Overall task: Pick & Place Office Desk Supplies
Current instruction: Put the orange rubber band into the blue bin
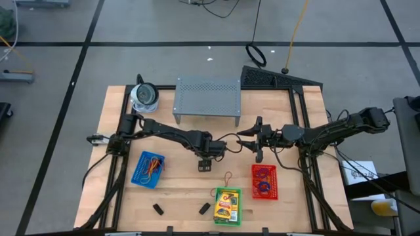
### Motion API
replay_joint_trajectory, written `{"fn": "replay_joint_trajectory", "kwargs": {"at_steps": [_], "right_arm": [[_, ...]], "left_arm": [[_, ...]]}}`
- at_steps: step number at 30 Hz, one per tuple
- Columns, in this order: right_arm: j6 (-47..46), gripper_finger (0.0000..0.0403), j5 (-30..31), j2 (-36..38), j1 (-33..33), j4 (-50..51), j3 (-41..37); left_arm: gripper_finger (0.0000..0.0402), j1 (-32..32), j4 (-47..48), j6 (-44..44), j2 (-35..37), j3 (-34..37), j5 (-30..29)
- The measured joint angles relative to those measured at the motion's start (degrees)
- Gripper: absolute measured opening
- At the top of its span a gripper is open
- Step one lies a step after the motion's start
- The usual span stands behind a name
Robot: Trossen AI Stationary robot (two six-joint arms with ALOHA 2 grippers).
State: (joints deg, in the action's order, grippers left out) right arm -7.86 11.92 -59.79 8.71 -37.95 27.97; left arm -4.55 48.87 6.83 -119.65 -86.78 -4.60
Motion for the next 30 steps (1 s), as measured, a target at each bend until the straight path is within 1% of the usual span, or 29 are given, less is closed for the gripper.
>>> {"fn": "replay_joint_trajectory", "kwargs": {"at_steps": [5, 12, 15, 18, 20, 24, 30], "right_arm": [[0.0, 0.0155, -0.02, -0.02, 0.02, 0.15, -0.02], [-0.11, 0.0155, 0.0, 0.0, 0.04, -0.1, -0.02], [-0.19, 0.0155, 0.04, 0.0, 0.04, -0.12, -0.02], [-0.23, 0.0155, 0.06, 0.0, 0.04, -0.33, -0.02], [-0.32, 0.0155, 0.07, 0.0, 0.03, -0.33, -0.02], [-0.44, 0.0155, 0.04, 0.0, 0.04, -0.33, -0.02], [-0.44, 0.0155, -0.04, 0.02, 0.04, -0.37, -0.02]], "left_arm": [[0.0318, -0.49, -0.79, 0.19, -1.75, -0.09, -0.15], [0.0285, -0.19, -2.92, 0.15, -2.76, -0.17, 0.05], [0.0261, 0.34, -2.92, -0.13, -2.8, -0.15, 1.31], [0.0232, 1.23, -3.1, -0.48, -2.87, -0.11, 5.19], [0.0212, 1.65, -3.69, -0.36, -2.87, -0.06, 6.5], [0.018, 1.84, -4.2, -0.11, -2.91, -0.02, 5.57], [0.0142, 1.53, -5.06, 0.5, -2.91, 0.07, 3.15]]}}
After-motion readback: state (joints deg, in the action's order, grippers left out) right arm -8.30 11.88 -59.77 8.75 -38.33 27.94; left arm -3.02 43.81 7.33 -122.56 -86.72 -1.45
